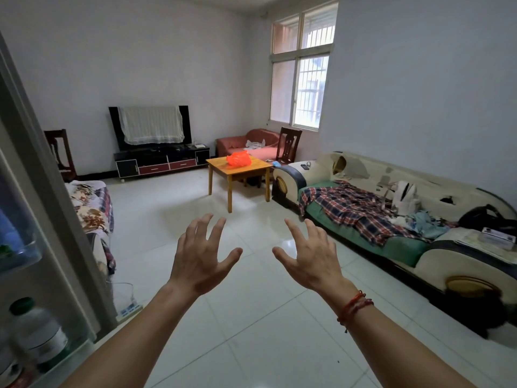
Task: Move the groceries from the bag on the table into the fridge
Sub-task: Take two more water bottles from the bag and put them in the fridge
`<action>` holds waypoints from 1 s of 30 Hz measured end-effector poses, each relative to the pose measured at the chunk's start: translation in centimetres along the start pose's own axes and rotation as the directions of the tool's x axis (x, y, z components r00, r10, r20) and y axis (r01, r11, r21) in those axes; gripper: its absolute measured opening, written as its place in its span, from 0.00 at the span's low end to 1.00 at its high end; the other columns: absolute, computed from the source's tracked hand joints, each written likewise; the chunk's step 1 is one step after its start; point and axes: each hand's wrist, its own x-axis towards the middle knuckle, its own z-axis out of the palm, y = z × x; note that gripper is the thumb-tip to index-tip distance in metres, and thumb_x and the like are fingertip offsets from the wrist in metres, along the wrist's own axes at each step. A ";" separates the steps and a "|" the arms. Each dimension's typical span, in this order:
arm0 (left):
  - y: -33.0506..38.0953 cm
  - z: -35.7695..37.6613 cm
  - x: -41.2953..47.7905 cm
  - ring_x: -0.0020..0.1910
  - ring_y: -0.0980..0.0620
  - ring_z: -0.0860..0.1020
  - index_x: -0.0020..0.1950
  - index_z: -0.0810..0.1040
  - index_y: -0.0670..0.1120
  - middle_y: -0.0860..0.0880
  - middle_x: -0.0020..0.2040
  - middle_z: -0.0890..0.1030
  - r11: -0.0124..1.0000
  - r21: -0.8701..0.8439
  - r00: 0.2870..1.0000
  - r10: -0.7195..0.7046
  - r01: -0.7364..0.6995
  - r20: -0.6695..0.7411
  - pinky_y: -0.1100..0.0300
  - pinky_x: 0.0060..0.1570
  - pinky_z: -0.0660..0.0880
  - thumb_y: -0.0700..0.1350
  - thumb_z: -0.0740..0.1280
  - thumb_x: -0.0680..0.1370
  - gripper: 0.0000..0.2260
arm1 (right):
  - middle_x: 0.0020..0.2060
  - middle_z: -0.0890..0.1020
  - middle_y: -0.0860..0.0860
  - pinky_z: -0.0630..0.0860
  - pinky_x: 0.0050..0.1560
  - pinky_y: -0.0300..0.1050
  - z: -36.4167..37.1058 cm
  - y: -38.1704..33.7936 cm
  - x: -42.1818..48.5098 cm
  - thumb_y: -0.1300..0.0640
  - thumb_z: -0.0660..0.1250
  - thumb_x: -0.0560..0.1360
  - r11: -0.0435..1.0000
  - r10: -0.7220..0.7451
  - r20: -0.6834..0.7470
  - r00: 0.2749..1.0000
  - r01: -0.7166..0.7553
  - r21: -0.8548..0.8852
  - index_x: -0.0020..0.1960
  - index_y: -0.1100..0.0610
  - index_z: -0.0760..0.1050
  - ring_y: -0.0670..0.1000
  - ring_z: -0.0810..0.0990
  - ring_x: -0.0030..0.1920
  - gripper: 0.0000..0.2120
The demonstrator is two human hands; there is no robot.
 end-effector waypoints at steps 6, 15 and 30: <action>-1.1 4.4 4.7 0.70 0.41 0.68 0.72 0.70 0.46 0.44 0.72 0.69 1.000 0.005 1.000 -0.016 0.016 0.020 0.42 0.60 0.72 0.67 0.57 0.74 0.34 | 0.79 0.59 0.58 0.62 0.73 0.61 2.5 1.5 6.0 0.31 0.54 0.78 1.000 -0.002 0.024 1.000 0.002 0.001 0.81 0.41 0.48 0.59 0.59 0.77 0.36; -7.7 13.9 16.0 0.70 0.40 0.68 0.73 0.70 0.48 0.44 0.72 0.70 0.999 0.008 0.998 -0.051 0.050 0.042 0.42 0.61 0.71 0.67 0.55 0.75 0.34 | 0.79 0.59 0.58 0.62 0.72 0.59 9.2 2.1 20.6 0.30 0.54 0.78 0.999 -0.007 0.060 0.998 0.009 -0.033 0.81 0.42 0.48 0.59 0.60 0.77 0.36; -16.8 28.7 38.6 0.76 0.40 0.61 0.77 0.65 0.51 0.44 0.78 0.64 0.998 0.046 0.984 -0.049 0.041 0.173 0.40 0.69 0.63 0.70 0.50 0.75 0.36 | 0.81 0.54 0.57 0.56 0.77 0.63 18.0 4.4 46.7 0.30 0.52 0.78 0.996 0.023 0.062 0.998 -0.018 -0.086 0.81 0.42 0.48 0.61 0.53 0.79 0.36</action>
